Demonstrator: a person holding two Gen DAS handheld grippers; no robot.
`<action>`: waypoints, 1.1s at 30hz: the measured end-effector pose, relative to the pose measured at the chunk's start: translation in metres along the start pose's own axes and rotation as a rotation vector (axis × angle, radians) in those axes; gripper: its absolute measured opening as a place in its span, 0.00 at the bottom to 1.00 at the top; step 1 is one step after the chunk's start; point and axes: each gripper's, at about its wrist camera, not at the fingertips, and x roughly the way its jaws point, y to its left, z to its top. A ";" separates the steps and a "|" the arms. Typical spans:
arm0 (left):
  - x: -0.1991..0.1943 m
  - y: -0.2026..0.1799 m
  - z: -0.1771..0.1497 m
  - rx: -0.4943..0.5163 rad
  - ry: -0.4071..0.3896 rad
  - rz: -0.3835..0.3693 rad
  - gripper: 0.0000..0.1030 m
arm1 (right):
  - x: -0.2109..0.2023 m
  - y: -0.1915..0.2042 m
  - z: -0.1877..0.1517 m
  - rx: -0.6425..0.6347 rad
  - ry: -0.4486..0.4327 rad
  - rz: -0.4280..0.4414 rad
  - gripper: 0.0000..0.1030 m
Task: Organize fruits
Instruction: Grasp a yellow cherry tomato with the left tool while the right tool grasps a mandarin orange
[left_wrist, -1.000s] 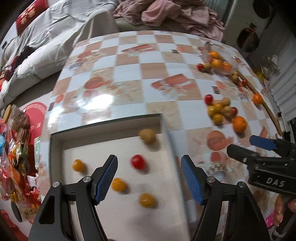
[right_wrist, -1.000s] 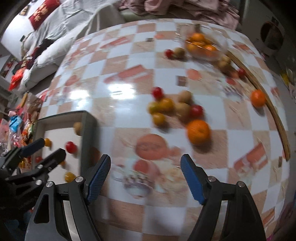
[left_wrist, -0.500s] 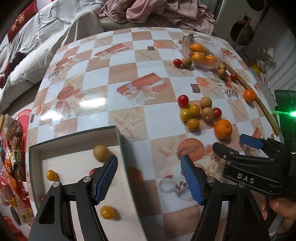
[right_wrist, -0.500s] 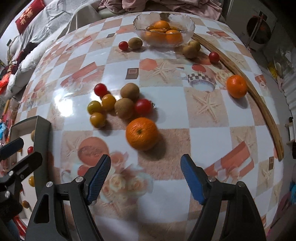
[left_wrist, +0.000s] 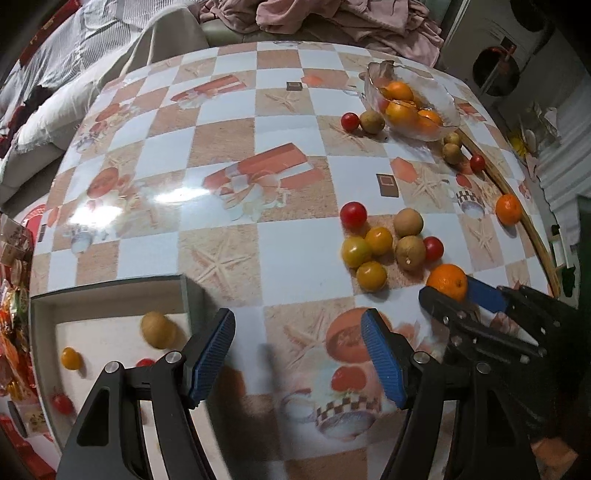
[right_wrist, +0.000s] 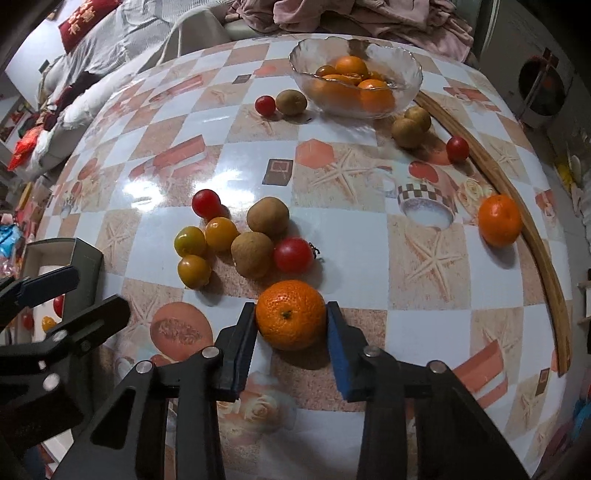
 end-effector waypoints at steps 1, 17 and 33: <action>0.004 -0.002 0.002 0.000 0.006 -0.008 0.70 | 0.000 -0.002 0.000 0.003 -0.001 0.004 0.38; 0.036 -0.037 0.017 0.000 0.019 -0.004 0.57 | -0.009 -0.029 -0.014 0.032 -0.005 -0.009 0.38; 0.018 -0.026 0.004 -0.019 -0.007 -0.083 0.22 | -0.013 -0.034 -0.020 0.068 0.015 -0.002 0.38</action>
